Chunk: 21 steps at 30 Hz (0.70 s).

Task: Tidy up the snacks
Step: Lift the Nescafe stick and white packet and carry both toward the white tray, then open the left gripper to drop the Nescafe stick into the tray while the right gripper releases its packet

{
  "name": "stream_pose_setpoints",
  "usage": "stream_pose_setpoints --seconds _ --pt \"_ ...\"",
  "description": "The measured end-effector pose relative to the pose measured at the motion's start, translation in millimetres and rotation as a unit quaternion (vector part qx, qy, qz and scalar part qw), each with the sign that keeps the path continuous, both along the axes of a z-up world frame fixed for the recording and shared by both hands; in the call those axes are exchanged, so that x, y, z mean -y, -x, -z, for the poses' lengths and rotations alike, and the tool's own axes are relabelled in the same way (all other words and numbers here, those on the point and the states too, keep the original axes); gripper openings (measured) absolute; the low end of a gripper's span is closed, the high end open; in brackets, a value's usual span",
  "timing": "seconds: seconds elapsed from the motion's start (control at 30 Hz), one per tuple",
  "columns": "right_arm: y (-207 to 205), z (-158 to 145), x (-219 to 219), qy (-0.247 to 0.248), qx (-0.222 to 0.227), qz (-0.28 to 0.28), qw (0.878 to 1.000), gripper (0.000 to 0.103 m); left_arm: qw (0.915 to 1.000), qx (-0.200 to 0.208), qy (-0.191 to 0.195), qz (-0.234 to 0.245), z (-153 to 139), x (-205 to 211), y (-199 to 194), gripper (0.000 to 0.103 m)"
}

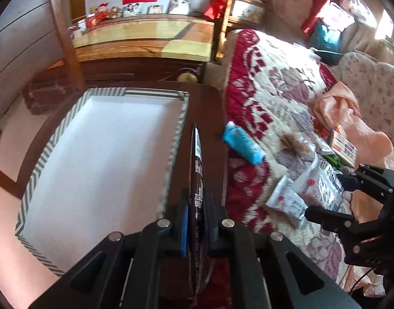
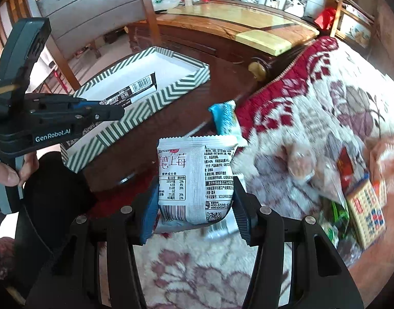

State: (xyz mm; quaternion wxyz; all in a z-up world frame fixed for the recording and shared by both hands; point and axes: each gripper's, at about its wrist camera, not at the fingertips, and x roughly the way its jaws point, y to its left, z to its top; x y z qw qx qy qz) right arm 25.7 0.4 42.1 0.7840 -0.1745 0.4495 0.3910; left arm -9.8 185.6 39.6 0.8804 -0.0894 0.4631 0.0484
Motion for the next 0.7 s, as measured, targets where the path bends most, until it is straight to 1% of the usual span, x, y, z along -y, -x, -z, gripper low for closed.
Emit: stream_pose_setpoints --seconds 0.43,0.53,0.7 --pt "-7.3 -5.3 -67.8 0.0 0.004 -0.048 0.999 0.052 0.9977 -0.018 -0.008 -0.065 14.1 -50.7 0.4 0.011" --pt "-10.1 -7.0 -86.6 -0.004 0.004 -0.058 0.998 0.052 0.996 -0.029 -0.005 -0.085 21.2 -62.8 -2.6 0.011" --pt "-15.1 -7.8 -116.0 -0.012 0.004 -0.072 0.997 0.052 0.9935 -0.046 -0.003 -0.103 32.3 -75.5 -4.5 0.011"
